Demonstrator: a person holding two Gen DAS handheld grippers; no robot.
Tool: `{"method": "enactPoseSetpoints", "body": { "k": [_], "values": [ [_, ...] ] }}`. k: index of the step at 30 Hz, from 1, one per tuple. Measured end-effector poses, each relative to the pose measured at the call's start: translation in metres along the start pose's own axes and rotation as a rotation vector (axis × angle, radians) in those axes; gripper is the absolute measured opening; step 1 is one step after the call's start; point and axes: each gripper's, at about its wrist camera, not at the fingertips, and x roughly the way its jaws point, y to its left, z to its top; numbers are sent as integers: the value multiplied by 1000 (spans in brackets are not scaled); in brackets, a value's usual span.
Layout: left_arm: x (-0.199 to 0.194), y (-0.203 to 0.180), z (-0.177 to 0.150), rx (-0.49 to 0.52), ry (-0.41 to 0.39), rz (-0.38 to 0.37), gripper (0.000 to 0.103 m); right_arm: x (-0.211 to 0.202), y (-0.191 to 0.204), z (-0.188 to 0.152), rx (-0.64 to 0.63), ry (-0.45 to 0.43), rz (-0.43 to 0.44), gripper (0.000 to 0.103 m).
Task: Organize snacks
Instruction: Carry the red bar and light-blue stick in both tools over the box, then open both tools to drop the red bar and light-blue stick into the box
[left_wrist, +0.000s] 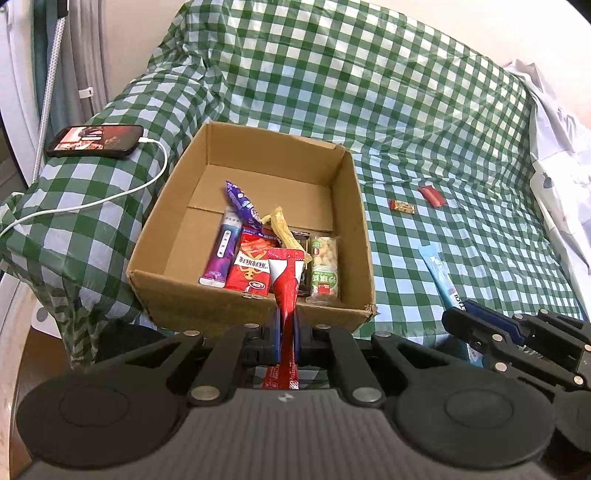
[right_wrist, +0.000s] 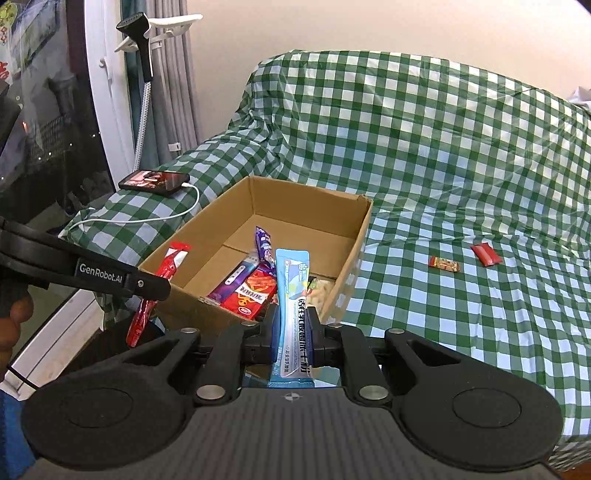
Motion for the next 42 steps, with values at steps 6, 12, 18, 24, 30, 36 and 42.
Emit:
{"method": "enactPoseSetpoints", "body": {
  "k": [6, 12, 18, 24, 30, 36, 42],
  "values": [
    [7, 7, 7, -13, 7, 3, 7, 9, 0, 4, -10, 19, -8, 14],
    [17, 14, 17, -28, 15, 6, 7, 22, 2, 16, -9, 29, -6, 14],
    [31, 20, 30, -39, 25, 14, 7, 39, 3, 28, -11, 43, 9, 14],
    [48, 26, 49, -55, 36, 26, 7, 63, 2, 38, -3, 70, 22, 14],
    [73, 36, 76, -72, 51, 43, 7, 95, -4, 51, 16, 96, 34, 14],
    [105, 45, 97, -76, 83, 53, 7, 132, -10, 65, 32, 114, 43, 15],
    [138, 50, 113, -68, 115, 68, 7, 169, -15, 74, 51, 133, 60, 15]
  ]
}}
